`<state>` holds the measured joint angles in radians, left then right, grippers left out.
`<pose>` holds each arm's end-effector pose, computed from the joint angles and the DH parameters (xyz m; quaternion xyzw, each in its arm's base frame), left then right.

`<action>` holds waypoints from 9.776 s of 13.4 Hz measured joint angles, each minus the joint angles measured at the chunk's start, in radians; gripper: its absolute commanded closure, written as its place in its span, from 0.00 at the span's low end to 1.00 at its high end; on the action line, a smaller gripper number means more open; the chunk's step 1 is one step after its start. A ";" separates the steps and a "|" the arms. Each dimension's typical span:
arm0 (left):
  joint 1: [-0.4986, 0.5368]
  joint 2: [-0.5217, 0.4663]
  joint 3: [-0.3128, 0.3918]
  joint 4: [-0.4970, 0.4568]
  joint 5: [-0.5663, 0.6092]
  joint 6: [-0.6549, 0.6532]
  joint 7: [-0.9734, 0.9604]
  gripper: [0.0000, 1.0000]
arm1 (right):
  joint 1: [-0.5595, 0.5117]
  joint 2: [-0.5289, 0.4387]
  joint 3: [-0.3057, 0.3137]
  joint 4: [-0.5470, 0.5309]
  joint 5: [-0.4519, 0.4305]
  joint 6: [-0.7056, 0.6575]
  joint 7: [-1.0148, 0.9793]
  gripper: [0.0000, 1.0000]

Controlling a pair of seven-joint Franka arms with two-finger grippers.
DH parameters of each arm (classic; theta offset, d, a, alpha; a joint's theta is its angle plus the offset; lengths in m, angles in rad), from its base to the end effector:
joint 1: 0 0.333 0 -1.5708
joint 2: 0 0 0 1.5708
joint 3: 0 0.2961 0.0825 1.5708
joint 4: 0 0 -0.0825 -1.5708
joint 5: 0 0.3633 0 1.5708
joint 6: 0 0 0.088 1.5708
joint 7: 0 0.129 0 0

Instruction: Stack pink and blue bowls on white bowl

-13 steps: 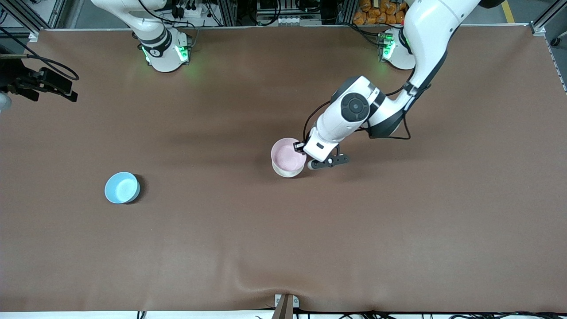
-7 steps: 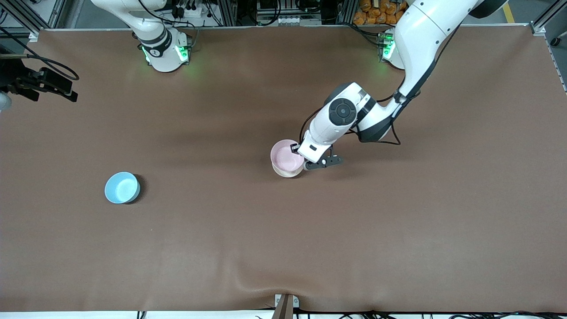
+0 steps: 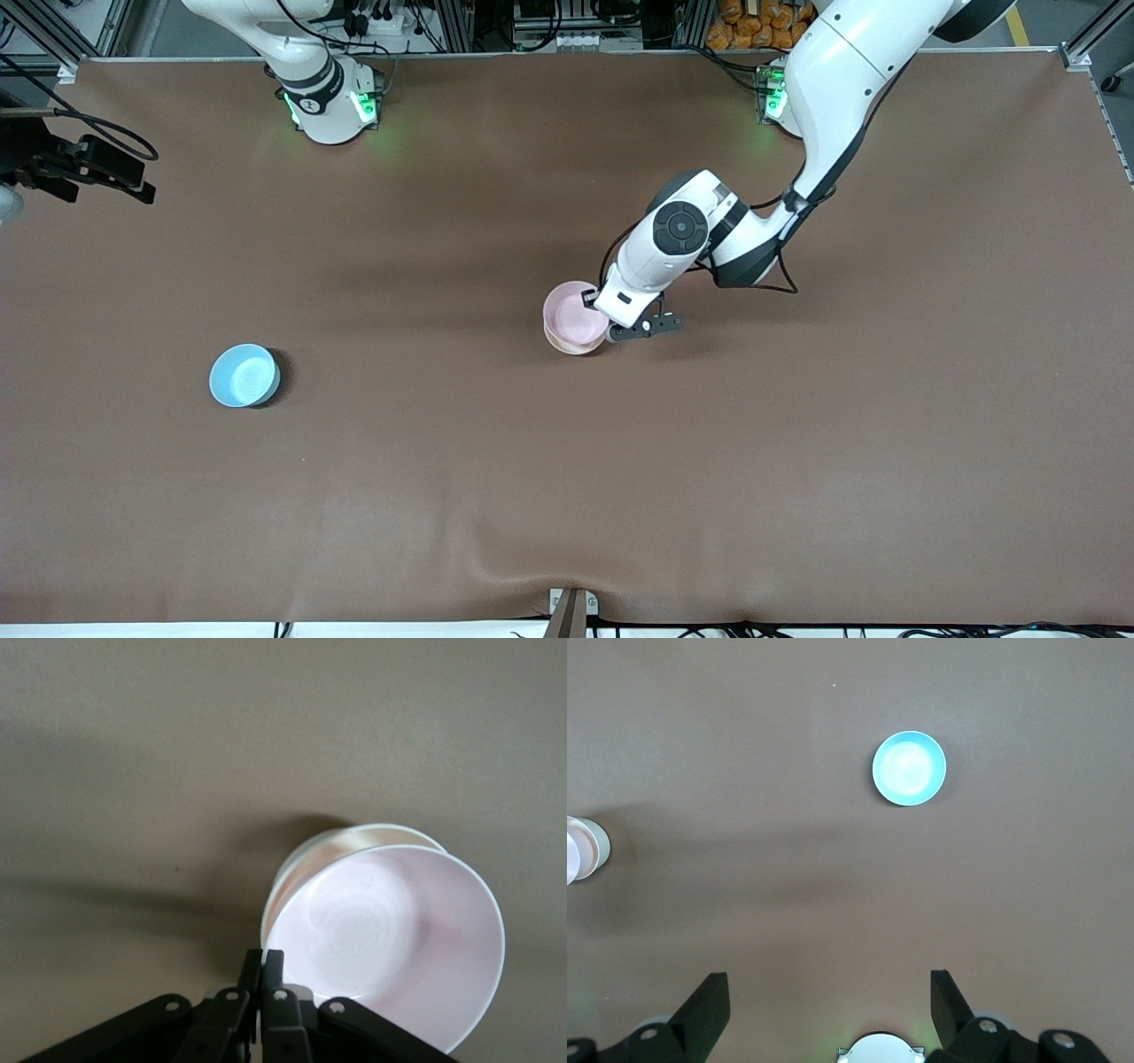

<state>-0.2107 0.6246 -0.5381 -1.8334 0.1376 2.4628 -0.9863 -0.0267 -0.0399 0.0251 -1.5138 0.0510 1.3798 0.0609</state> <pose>0.4775 -0.4160 0.2161 0.9866 0.1154 -0.0477 0.1053 0.4997 0.0068 0.6129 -0.9982 0.0276 0.0477 0.0233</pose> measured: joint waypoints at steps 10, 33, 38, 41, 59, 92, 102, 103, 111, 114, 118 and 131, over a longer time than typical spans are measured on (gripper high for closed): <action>0.075 -0.137 0.008 0.119 0.007 -0.180 -0.027 0.00 | 0.000 0.001 -0.001 0.000 0.000 -0.003 0.000 0.00; 0.174 -0.605 0.430 0.343 -0.127 -0.914 0.713 0.00 | -0.087 0.274 -0.013 0.015 -0.216 0.147 -0.008 0.00; 0.204 -0.610 0.438 0.339 -0.127 -0.915 0.792 0.00 | -0.172 0.420 -0.015 0.007 -0.137 0.259 -0.022 0.00; 0.220 -0.609 0.438 0.334 -0.127 -0.918 0.819 0.00 | -0.220 0.511 -0.017 -0.032 -0.057 0.407 -0.105 0.00; 0.247 -0.609 0.435 0.327 -0.128 -0.944 0.824 0.00 | -0.240 0.640 -0.017 -0.292 -0.008 0.835 -0.120 1.00; 0.240 -0.609 0.413 0.329 -0.128 -0.944 0.825 0.00 | 0.599 0.613 0.125 -0.185 0.164 0.985 0.878 1.00; 0.241 -0.609 0.413 0.329 -0.128 -0.943 0.825 0.00 | 0.603 0.655 0.115 -0.170 0.161 0.997 0.893 1.00; 0.241 -0.609 0.413 0.329 -0.128 -0.943 0.825 0.00 | 0.604 0.656 0.115 -0.170 0.161 0.997 0.893 1.00; 0.241 -0.612 0.413 0.332 -0.128 -0.943 0.825 0.00 | 0.614 0.666 0.117 -0.176 0.161 0.993 0.910 0.98; 0.241 -0.612 0.412 0.332 -0.128 -0.943 0.825 0.00 | 0.620 0.670 0.117 -0.176 0.160 0.996 0.937 0.00; 0.241 -0.612 0.412 0.332 -0.128 -0.943 0.825 0.00 | 0.621 0.668 0.116 -0.153 0.159 1.002 0.952 0.00; 0.238 -0.612 0.397 0.331 -0.128 -0.944 0.826 0.00 | 0.186 0.357 0.080 -0.138 0.083 0.597 0.292 0.00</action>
<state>0.0276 0.0130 -0.1407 -1.5023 0.0099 1.5187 -0.1603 0.1593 0.3173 0.1048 -1.6522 0.1340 1.9766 0.3527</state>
